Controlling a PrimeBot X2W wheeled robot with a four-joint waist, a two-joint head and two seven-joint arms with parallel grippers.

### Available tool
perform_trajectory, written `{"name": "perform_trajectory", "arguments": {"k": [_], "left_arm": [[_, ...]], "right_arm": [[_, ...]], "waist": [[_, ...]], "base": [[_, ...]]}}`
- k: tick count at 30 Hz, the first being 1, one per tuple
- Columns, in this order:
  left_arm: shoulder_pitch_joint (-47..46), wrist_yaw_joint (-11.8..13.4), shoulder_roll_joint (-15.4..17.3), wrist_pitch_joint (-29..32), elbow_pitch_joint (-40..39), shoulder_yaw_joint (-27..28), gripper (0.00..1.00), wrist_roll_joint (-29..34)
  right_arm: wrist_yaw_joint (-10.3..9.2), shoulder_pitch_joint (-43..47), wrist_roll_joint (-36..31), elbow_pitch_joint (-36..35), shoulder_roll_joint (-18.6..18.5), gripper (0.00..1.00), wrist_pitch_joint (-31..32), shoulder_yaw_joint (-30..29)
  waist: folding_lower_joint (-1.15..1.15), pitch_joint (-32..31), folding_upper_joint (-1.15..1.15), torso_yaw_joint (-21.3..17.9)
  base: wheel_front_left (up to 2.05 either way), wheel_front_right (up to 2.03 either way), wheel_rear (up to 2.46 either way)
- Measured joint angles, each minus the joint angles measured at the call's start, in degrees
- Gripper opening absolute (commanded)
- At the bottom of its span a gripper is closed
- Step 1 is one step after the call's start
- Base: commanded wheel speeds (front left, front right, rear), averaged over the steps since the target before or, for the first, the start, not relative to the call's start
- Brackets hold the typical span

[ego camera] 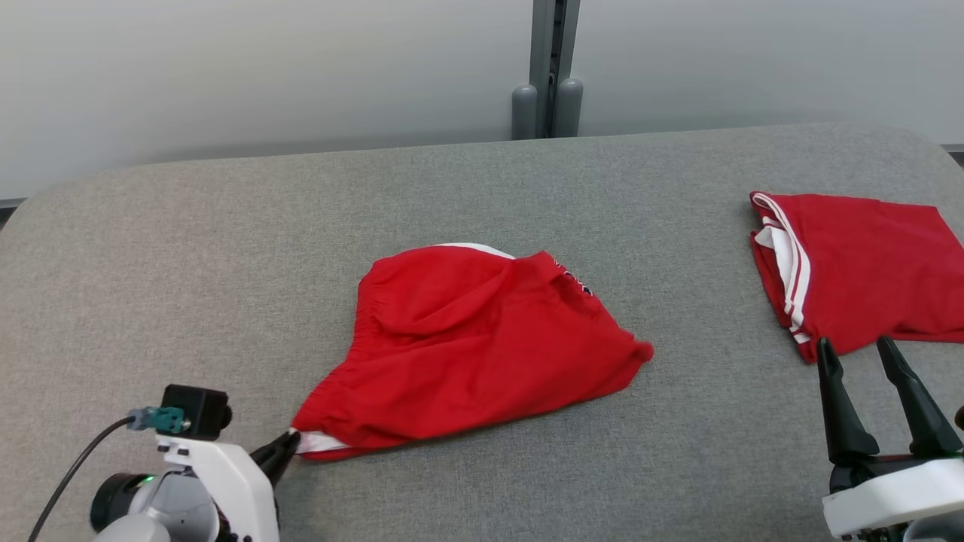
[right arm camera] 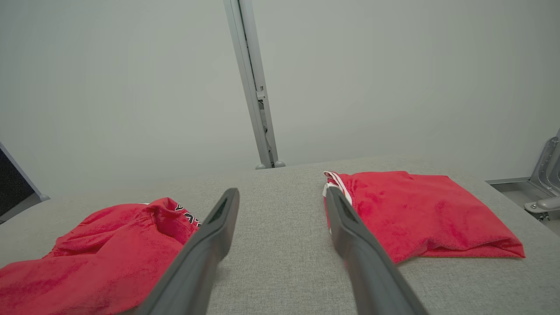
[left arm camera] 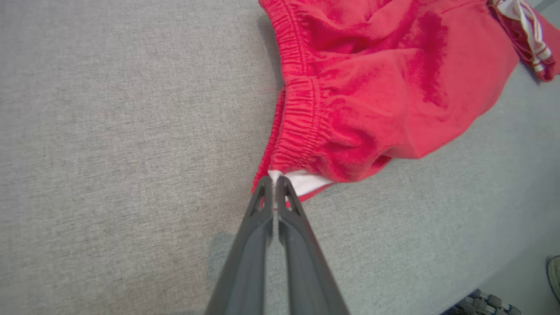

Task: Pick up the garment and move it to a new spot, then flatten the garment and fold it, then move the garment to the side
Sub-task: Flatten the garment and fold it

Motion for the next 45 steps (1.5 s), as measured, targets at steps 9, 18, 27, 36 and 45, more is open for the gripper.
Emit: {"name": "perform_trajectory", "arguments": {"k": [9, 18, 27, 36, 45], "left_arm": [[1.0, 1.3, -1.7, -6.4, 2.7, -0.1, 1.0, 2.9], [1.2, 6.4, -2.3, -18.7, -4.8, 2.5, 1.0, 9.3], [4.6, 9.3, -5.3, -27.1, -7.7, 2.4, 1.0, 12.4], [3.2, 9.2, -5.8, -27.1, -8.3, 2.0, 1.0, 12.9], [1.5, 8.7, -6.4, -27.0, -7.4, 1.6, 1.0, 13.0]], "right_arm": [[0.0, 1.0, 0.9, 0.0, -0.9, 1.0, 1.8, 0.9], [0.0, 2.3, 1.4, 0.1, -0.8, 1.0, 2.0, 1.8], [0.0, 4.9, 3.4, 3.3, -1.1, 1.0, 4.4, 4.5], [0.0, -5.3, 8.4, 15.0, -3.4, 1.0, 14.8, 11.5], [0.0, -13.3, 12.2, 26.3, -4.9, 1.0, 17.6, 13.7]], "waist": [[0.0, -0.7, 0.0, -0.4], [0.0, -2.5, 0.0, 0.6], [0.0, -4.0, 0.0, 3.2], [0.0, -2.1, 0.0, 6.7], [0.0, 1.0, 0.0, 11.9]], "base": [[0.0, 0.0, 0.0], [0.0, 0.0, 0.0], [0.0, 0.0, 0.0], [0.0, 0.0, 0.0], [0.0, 0.0, 0.0]]}}
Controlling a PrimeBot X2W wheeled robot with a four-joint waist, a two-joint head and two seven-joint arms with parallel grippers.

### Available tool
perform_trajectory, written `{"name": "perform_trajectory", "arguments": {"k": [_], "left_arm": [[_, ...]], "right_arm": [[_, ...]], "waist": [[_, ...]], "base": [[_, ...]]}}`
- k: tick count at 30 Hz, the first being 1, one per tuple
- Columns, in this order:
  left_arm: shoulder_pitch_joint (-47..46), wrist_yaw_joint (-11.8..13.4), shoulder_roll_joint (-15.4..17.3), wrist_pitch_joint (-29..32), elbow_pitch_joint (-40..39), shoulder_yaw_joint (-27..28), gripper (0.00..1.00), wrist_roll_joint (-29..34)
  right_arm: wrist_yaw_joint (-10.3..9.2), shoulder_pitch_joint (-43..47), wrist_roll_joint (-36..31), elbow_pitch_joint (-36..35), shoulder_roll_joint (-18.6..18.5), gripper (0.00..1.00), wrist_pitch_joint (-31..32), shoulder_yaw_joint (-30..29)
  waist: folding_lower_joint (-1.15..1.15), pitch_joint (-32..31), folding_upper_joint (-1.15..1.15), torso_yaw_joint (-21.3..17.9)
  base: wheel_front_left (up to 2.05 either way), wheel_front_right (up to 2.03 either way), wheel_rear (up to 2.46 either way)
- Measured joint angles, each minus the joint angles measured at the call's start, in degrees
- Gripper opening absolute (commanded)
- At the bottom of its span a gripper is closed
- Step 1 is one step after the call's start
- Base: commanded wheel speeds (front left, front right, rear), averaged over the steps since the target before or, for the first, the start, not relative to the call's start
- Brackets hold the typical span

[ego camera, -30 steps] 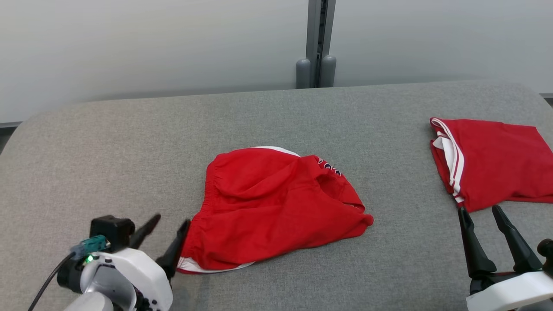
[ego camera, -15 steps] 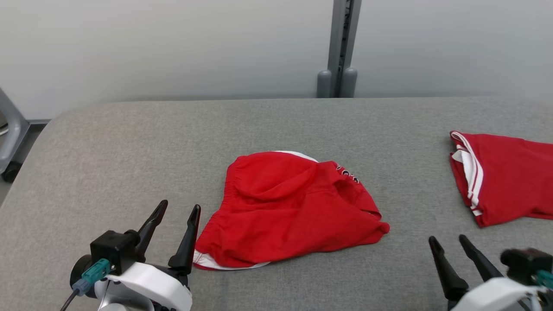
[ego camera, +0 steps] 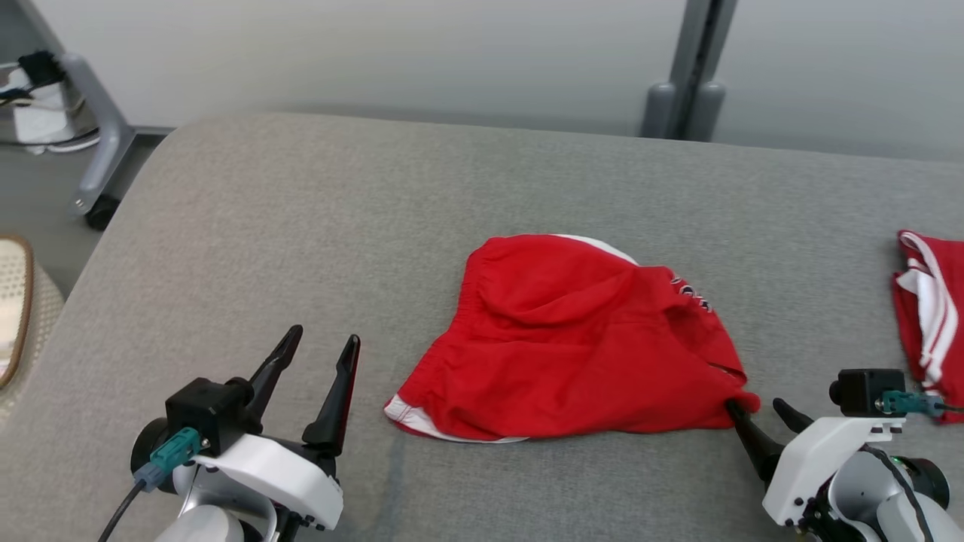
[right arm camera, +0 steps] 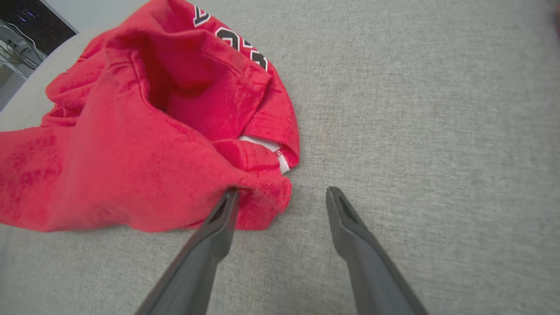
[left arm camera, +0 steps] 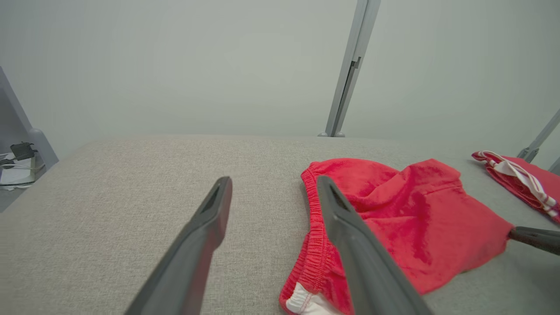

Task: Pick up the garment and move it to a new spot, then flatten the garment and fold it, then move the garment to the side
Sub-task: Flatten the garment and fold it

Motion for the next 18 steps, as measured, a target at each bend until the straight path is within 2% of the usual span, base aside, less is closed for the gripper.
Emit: {"name": "perform_trajectory", "arguments": {"k": [3, 4, 5, 6, 12, 15, 18], "left_arm": [[-0.5, -0.1, -0.1, -0.1, 0.3, 0.0, 1.0, 0.0], [-0.5, -0.2, -0.1, -0.1, 0.4, 0.0, 1.0, 0.0], [-0.5, -0.2, -0.2, -0.1, 0.5, -0.1, 1.0, 0.0], [-0.5, -0.2, -0.3, -0.1, 0.6, -0.1, 1.0, 0.0], [-0.5, -0.2, -0.7, -0.1, 1.2, -0.5, 1.0, -0.1], [-0.5, -0.2, -0.8, -0.1, 1.2, -0.7, 1.0, -0.2], [-0.4, -0.2, -0.7, -0.1, 1.2, -0.7, 1.0, -0.3]], "right_arm": [[0.0, -1.3, 1.4, 1.8, -0.2, 1.0, 0.0, 1.0], [0.0, -1.6, 2.2, 2.2, -0.3, 0.52, 0.0, 1.3], [0.0, -1.9, 3.0, 2.5, -0.4, 0.28, 0.6, 1.7], [0.0, -2.2, 3.6, 2.7, -0.5, 0.0, 0.8, 2.1], [0.0, -2.3, 5.8, 1.2, -2.0, 0.0, 1.7, 2.4], [0.0, -1.5, 7.4, -3.4, -2.1, 0.0, 4.2, 1.8], [0.0, -0.1, 10.2, -10.6, -2.9, 0.0, 9.3, -0.1]], "waist": [[0.0, 0.9, 0.0, 1.6], [0.0, 1.2, 0.0, 2.1], [0.0, 1.3, 0.0, 2.5], [0.0, 1.4, 0.0, 2.9], [0.0, 0.9, 0.0, 3.8], [0.0, 0.5, 0.0, 4.2], [0.0, 0.5, 0.0, 4.7]], "base": [[0.0, 0.0, 0.0], [0.0, 0.0, 0.0], [0.0, 0.0, 0.0], [0.0, 0.0, 0.0], [0.0, 0.0, 0.0], [0.0, 0.0, 0.0], [0.0, 0.0, 0.0]]}}
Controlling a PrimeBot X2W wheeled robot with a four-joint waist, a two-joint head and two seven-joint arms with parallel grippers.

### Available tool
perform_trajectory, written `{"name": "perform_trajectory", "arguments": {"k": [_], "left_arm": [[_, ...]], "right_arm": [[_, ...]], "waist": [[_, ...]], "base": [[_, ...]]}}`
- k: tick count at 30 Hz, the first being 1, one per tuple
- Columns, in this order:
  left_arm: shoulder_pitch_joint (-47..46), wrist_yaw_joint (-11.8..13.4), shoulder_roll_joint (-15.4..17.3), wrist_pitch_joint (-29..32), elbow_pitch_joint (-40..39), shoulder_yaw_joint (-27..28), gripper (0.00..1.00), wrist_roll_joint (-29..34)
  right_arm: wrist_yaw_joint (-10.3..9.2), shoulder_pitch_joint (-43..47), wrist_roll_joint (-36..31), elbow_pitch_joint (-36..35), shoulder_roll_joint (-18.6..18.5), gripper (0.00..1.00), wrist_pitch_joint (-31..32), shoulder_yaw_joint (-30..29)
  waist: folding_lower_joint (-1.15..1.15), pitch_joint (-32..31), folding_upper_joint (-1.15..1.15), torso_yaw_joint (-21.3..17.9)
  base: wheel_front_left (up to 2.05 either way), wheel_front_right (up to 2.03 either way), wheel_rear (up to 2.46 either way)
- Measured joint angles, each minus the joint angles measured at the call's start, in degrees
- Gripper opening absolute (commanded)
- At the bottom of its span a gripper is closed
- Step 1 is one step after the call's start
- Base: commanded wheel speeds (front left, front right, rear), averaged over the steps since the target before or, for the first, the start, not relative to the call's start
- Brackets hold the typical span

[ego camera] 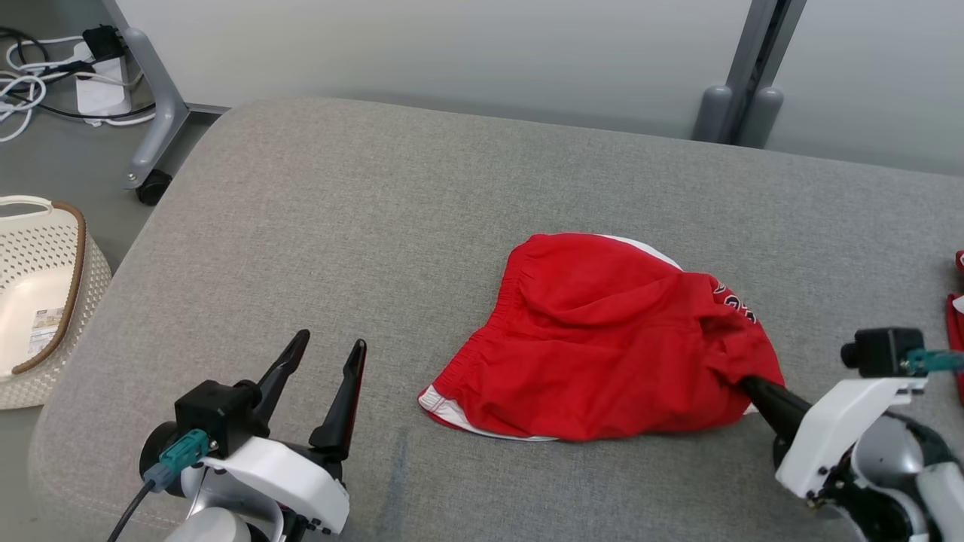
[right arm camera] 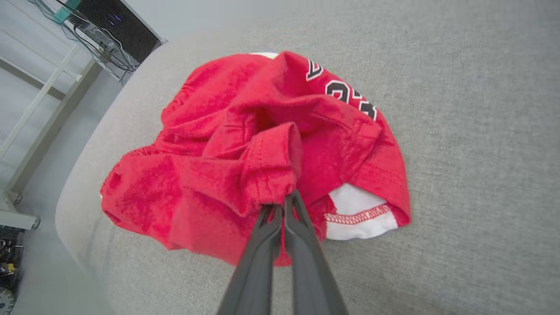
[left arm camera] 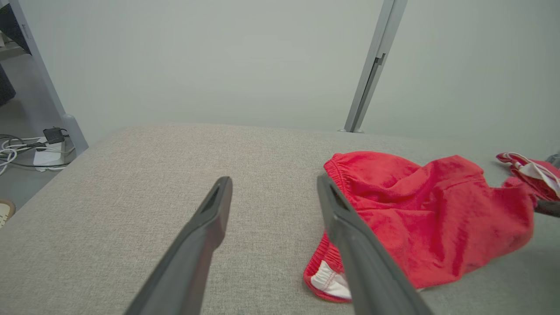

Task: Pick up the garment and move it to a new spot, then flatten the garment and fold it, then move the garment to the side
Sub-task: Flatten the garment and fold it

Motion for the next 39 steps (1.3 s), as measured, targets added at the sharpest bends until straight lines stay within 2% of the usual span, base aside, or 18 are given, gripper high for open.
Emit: {"name": "perform_trajectory", "arguments": {"k": [5, 10, 13, 17, 22, 23, 24, 25, 28, 30, 34, 39], "left_arm": [[0.1, 0.0, -0.5, -0.3, 0.0, -0.1, 1.0, -0.1], [-1.0, -0.5, -1.7, -0.6, 0.6, -0.8, 1.0, -0.1], [-1.9, -1.0, -2.5, -0.9, 1.0, -0.9, 1.0, -0.1], [-3.1, -2.1, -4.2, -1.5, 2.5, -1.5, 1.0, -0.1], [-4.9, -3.1, -6.2, -2.4, 4.7, -1.8, 1.0, 0.0], [-5.1, -3.3, -6.4, -2.5, 5.2, -1.9, 1.0, 0.0], [-5.2, -3.4, -6.5, -2.6, 5.6, -1.9, 1.0, 0.0], [-5.5, -3.6, -6.6, -2.6, 6.1, -1.9, 1.0, 0.1], [-5.8, -3.8, -6.8, -2.8, 7.1, -2.1, 1.0, 0.2], [-5.8, -3.9, -6.9, -2.9, 7.4, -2.2, 1.0, 0.2], [-5.8, -3.9, -6.5, -2.9, 8.0, -2.4, 1.0, 0.3], [-5.0, -3.7, -5.8, -2.5, 7.7, -2.6, 1.0, 0.3]], "right_arm": [[0.0, 0.2, 5.5, -10.7, -1.2, 0.0, 11.4, -5.1], [0.0, -5.5, 8.8, -11.6, -1.3, 0.0, 23.8, -10.2], [0.0, -9.9, 9.2, -10.1, -0.8, 0.0, 27.5, -11.7], [0.0, -18.3, 8.3, -4.2, 0.9, 0.0, 31.6, -15.1], [0.0, -26.8, 4.3, 4.4, 3.0, 0.0, 31.4, -16.5], [0.0, -28.1, 3.4, 6.1, 3.3, 0.09, 30.5, -16.4], [0.0, -29.1, 2.8, 7.7, 3.6, 0.46, 29.8, -16.2], [0.0, -29.7, 2.3, 9.5, 4.1, 1.0, 28.6, -16.2], [0.0, -30.5, 2.0, 12.6, 5.2, 1.0, 24.8, -15.9], [0.0, -30.5, 3.0, 12.3, 5.3, 1.0, 22.3, -15.0], [0.0, -27.9, 4.7, 8.0, 2.6, 1.0, 14.6, -12.5], [0.0, -19.1, 7.0, 1.0, -0.8, 1.0, 5.1, -10.6]], "waist": [[0.0, 1.0, 0.0, 0.5], [0.0, 3.0, 0.0, 1.5], [0.0, 4.1, 0.0, 2.1], [0.0, 6.5, 0.0, 3.6], [0.0, 9.3, 0.0, 5.6], [0.0, 9.7, 0.0, 5.9], [0.0, 10.0, 0.0, 6.2], [0.0, 10.2, 0.0, 6.4], [0.0, 9.8, 0.0, 6.2], [0.0, 9.1, 0.0, 5.8], [0.0, 7.3, 0.0, 4.5], [0.0, 4.5, 0.0, 2.3]], "base": [[0.0, 0.0, 0.0], [0.0, 0.0, 0.0], [0.0, 0.0, 0.0], [0.0, 0.0, 0.0], [0.0, 0.0, 0.0], [0.0, 0.0, 0.0], [0.0, 0.0, 0.0], [0.0, 0.0, 0.0], [0.0, 0.0, 0.0], [0.0, 0.0, 0.0], [0.0, 0.0, 0.0], [0.0, 0.0, 0.0]]}}
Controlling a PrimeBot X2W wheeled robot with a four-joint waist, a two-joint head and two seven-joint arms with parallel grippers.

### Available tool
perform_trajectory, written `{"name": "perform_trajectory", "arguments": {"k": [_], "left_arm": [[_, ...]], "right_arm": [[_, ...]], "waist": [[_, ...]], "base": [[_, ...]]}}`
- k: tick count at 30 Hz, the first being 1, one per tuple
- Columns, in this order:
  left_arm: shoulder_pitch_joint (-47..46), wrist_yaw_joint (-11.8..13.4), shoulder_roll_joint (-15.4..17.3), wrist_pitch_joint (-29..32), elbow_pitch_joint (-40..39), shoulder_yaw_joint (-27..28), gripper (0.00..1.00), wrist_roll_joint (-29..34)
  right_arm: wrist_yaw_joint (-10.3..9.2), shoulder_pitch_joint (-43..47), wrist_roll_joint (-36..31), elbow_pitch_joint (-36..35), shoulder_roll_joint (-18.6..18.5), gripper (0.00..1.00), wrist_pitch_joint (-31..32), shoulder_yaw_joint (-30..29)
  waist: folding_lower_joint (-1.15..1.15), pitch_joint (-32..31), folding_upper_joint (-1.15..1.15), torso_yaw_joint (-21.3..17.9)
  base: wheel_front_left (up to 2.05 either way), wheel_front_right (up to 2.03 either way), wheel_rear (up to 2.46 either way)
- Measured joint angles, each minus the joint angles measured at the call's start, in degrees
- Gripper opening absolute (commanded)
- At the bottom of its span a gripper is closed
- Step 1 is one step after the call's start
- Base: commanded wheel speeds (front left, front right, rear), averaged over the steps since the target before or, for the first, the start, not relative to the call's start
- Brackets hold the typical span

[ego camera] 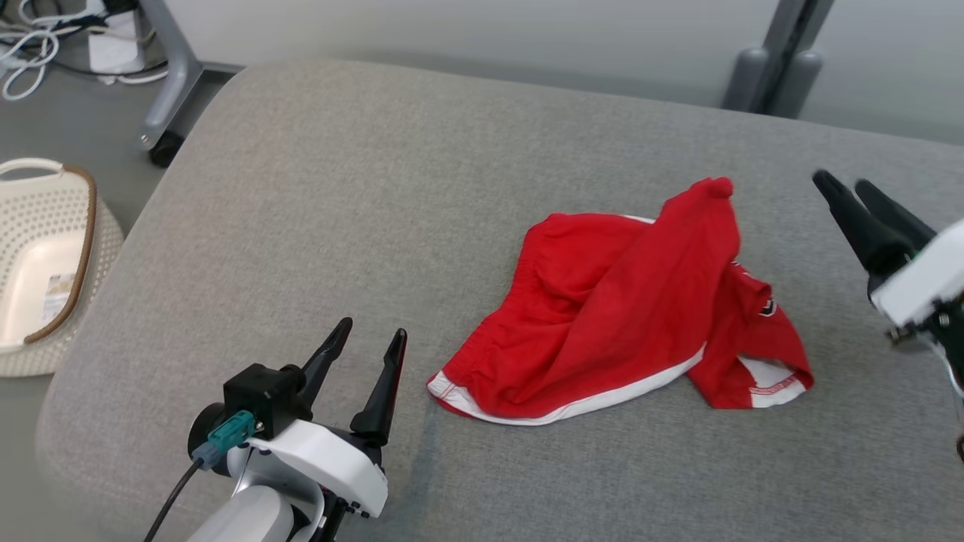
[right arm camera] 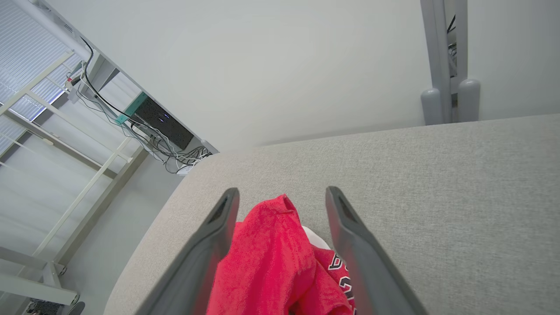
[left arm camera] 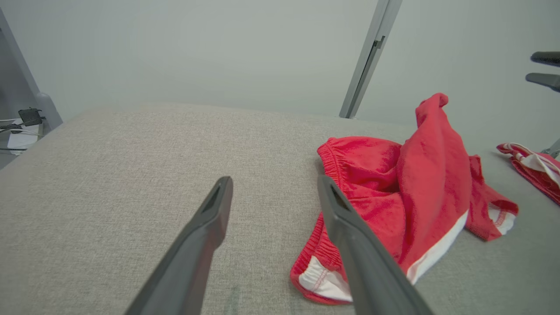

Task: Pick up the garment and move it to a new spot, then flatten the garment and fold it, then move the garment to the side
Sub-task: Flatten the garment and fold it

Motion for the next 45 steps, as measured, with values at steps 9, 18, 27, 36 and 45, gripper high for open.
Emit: {"name": "perform_trajectory", "arguments": {"k": [9, 18, 27, 36, 45], "left_arm": [[0.9, 0.7, 1.1, 1.5, -2.3, -0.9, 1.0, 0.2], [0.6, 0.9, 1.1, 2.3, -3.2, -1.5, 1.0, 0.3], [0.3, 0.8, 0.5, 1.9, -2.1, -1.7, 1.0, 0.2], [0.4, 1.1, 0.5, 1.5, -1.7, -1.5, 1.0, -0.2], [1.8, 1.7, 1.4, 1.6, -1.7, -1.5, 1.0, -0.6]], "right_arm": [[0.0, 15.5, -2.3, -5.6, -3.6, 1.0, -13.2, 4.3], [0.0, 7.8, -6.2, 3.1, -3.8, 1.0, -13.9, 10.2], [0.0, -1.1, -6.7, 15.2, -4.3, 1.0, -10.4, 17.2], [0.0, -3.0, -5.6, 17.7, -5.0, 0.0, -12.0, 21.4], [0.0, 2.5, -3.4, 8.8, -6.9, 0.0, -9.7, 20.8]], "waist": [[0.0, -3.1, 0.0, -2.9], [0.0, -1.3, 0.0, -0.3], [0.0, 0.8, 0.0, 4.3], [0.0, 0.6, 0.0, 4.7], [0.0, -2.4, 0.0, 0.9]], "base": [[0.0, 0.0, 0.0], [0.0, 0.0, 0.0], [0.0, 0.0, 0.0], [0.0, 0.0, 0.0], [0.0, 0.0, 0.0]]}}
